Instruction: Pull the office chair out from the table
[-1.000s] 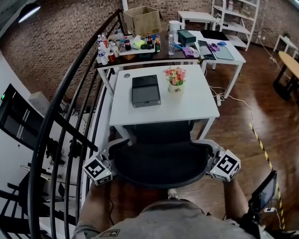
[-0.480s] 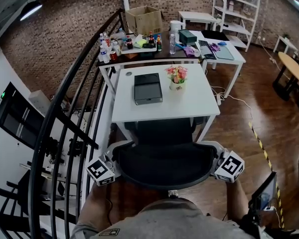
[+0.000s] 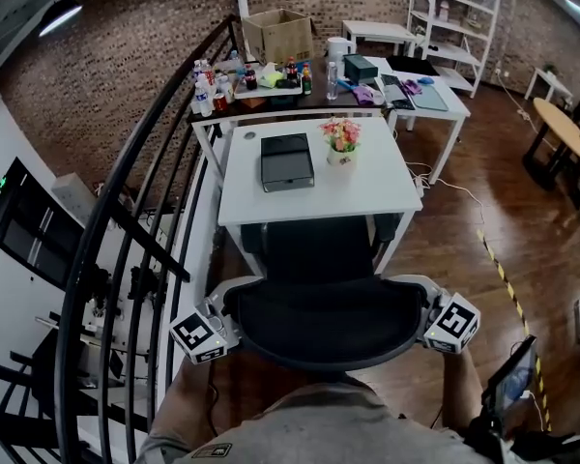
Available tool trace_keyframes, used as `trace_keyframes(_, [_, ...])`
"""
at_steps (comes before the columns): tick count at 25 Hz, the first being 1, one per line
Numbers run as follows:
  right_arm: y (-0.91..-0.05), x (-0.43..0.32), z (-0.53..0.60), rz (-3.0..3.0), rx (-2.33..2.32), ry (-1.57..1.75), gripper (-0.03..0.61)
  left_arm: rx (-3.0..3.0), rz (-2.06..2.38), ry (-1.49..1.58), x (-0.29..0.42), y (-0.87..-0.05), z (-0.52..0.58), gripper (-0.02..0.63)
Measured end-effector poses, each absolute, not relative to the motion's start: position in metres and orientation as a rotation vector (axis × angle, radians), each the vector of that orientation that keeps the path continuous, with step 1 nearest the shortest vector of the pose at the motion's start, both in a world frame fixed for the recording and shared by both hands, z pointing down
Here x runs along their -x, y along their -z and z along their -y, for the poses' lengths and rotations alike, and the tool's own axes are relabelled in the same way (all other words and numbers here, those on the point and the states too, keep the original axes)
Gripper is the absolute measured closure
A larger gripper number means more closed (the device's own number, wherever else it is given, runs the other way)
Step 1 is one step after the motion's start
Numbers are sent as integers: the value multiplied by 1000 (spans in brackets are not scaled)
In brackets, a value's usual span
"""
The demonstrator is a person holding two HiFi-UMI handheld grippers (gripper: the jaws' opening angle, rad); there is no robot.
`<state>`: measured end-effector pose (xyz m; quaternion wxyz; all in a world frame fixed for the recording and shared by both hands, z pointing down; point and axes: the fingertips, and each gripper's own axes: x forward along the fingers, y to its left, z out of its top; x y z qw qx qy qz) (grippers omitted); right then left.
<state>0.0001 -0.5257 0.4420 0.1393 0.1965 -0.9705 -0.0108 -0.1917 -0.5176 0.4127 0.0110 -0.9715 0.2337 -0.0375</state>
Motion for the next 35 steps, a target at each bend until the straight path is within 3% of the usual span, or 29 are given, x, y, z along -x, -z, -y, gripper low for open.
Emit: trace_keyframes(35, [-440, -47, 311, 2842, -466, 37, 370, 3035, -826, 39, 145, -407, 303, 359])
